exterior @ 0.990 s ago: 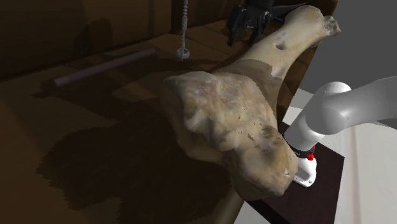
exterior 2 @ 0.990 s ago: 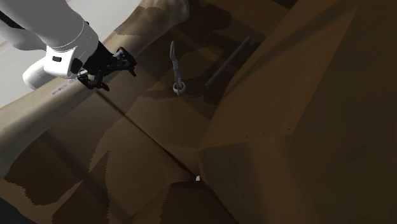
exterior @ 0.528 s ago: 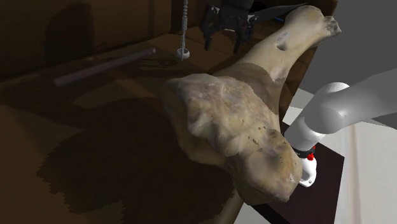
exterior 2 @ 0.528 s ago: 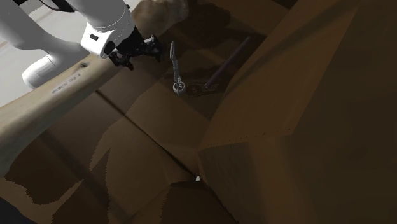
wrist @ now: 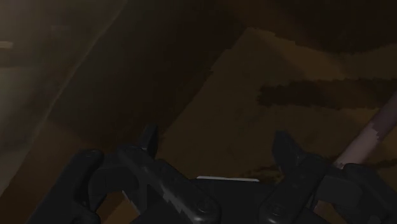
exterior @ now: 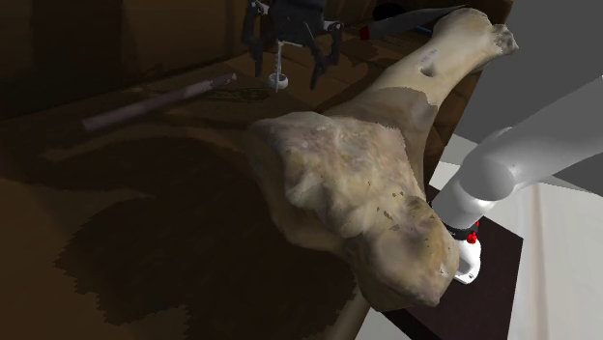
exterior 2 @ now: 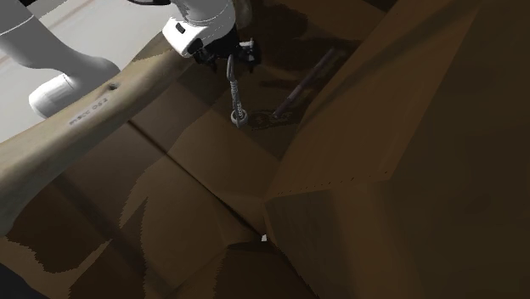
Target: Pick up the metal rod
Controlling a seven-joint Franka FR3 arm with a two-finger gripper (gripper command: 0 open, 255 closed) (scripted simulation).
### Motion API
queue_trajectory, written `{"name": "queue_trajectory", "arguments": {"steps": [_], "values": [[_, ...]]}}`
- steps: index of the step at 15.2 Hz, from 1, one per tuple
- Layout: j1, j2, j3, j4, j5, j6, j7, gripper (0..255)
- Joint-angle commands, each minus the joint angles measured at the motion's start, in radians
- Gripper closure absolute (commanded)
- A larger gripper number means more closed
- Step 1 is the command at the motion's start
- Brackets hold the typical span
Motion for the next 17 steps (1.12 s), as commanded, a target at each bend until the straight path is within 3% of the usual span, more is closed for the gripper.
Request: {"name": "queue_trajectory", "arguments": {"steps": [1, 5, 8, 14, 17], "values": [[-0.026, 0.080, 0.055, 0.069, -0.016, 0.013, 0.129, 0], [-0.055, 0.283, 0.171, 0.230, -0.111, 0.044, 0.398, 0], [-0.026, 0.464, 0.225, 0.369, -0.230, 0.055, 0.612, 0], [0.161, 0.786, 0.183, 0.699, -0.435, 0.007, 0.947, 0], [0.146, 0.771, 0.181, 0.638, -0.422, 0.053, 0.935, 0]]}}
